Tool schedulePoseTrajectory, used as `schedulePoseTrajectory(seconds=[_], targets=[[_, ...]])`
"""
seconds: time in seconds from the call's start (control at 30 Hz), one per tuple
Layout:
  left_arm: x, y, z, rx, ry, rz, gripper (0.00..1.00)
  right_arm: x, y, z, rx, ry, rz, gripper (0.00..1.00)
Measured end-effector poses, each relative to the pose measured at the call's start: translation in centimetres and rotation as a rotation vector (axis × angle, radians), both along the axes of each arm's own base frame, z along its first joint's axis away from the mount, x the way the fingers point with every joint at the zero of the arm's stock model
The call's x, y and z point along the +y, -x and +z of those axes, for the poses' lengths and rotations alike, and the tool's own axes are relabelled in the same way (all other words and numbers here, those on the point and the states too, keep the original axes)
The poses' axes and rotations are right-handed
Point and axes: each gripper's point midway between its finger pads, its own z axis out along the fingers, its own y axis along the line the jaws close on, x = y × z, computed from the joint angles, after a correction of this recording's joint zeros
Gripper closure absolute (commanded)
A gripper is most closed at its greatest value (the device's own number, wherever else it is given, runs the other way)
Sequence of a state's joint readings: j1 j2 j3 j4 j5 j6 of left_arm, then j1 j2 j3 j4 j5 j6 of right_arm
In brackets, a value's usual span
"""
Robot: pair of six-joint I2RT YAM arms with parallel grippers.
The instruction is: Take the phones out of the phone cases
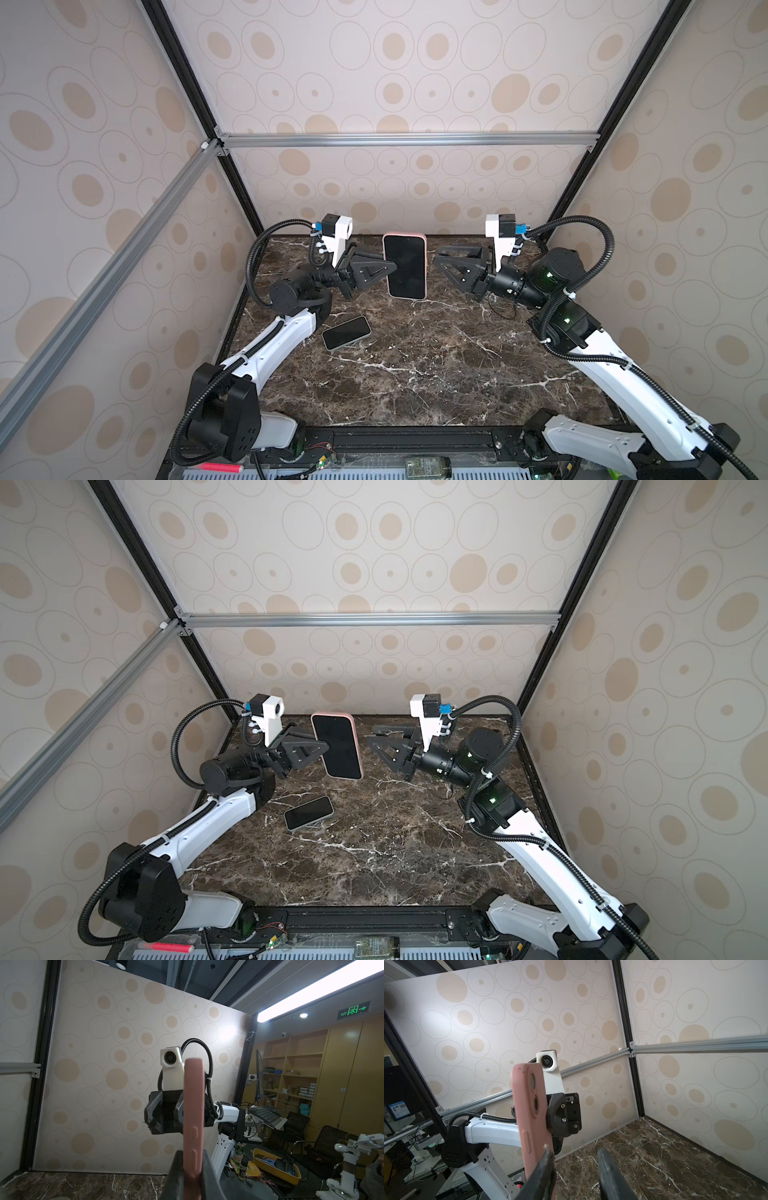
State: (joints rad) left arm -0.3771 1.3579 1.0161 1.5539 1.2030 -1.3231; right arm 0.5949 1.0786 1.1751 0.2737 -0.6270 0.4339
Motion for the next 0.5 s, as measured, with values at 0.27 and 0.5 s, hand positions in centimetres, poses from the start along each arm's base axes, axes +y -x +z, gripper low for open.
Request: schedulePoseTrajectory(seconds=[0.27, 0.5], targets=[[-0.3, 1.2, 0.1, -0.077, -0.003, -0.003, 1.0, 0.0, 0.5, 2.9, -0.008, -0.152, 0.065, 0.54], [-0.5, 0.9, 0.0, -0.08, -0.002, 0.009, 1.0, 1.4, 1.2, 2.8, -0.018, -0.159, 0.148, 0.54]])
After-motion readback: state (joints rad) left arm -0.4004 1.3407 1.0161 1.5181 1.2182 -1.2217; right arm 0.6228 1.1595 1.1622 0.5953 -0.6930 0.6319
